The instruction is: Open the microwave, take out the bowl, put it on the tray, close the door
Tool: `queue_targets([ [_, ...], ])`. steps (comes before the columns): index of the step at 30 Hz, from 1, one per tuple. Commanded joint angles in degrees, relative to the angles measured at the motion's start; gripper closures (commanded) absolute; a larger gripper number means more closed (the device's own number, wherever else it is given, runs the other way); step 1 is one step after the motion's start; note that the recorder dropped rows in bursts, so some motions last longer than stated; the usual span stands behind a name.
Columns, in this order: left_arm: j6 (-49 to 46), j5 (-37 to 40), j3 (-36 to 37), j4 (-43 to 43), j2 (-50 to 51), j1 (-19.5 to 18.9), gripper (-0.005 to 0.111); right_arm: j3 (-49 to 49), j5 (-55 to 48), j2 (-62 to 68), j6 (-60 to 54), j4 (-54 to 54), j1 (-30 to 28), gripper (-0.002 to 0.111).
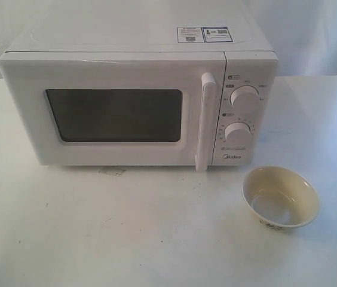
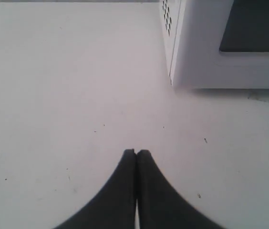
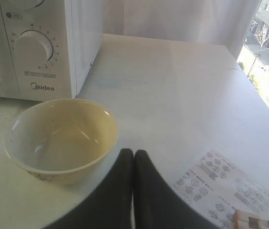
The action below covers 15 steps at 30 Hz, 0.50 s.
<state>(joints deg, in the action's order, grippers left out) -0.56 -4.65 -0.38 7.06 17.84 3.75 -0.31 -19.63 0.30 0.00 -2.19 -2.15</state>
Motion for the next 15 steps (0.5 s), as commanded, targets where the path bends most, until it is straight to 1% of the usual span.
queue_targets([
  [1,-2.4,10.8,0.4,0.2,-9.4,-0.3,0.107,0.3,0.4,-0.3,0.0,0.1,-0.3,0.108],
  [4,-3.6,15.8,0.4,0.2,-11.7,-0.3,0.107,0.3,0.4,-0.3,0.0,0.1,-0.3,0.108],
  [6,-4.0,17.7,0.4,0.2,-12.9,-0.3,0.107,0.3,0.4,-0.3,0.0,0.1,-0.3,0.108],
  [12,-4.0,17.6,0.4,0.2,-17.4,-0.3,0.107,0.3,0.4,-0.3,0.0,0.0,-0.3,0.108],
  [15,-4.0,17.1,0.4,0.2,-17.8,-0.3,0.107,0.3,0.4,-0.3,0.0,0.0,-0.3,0.108],
])
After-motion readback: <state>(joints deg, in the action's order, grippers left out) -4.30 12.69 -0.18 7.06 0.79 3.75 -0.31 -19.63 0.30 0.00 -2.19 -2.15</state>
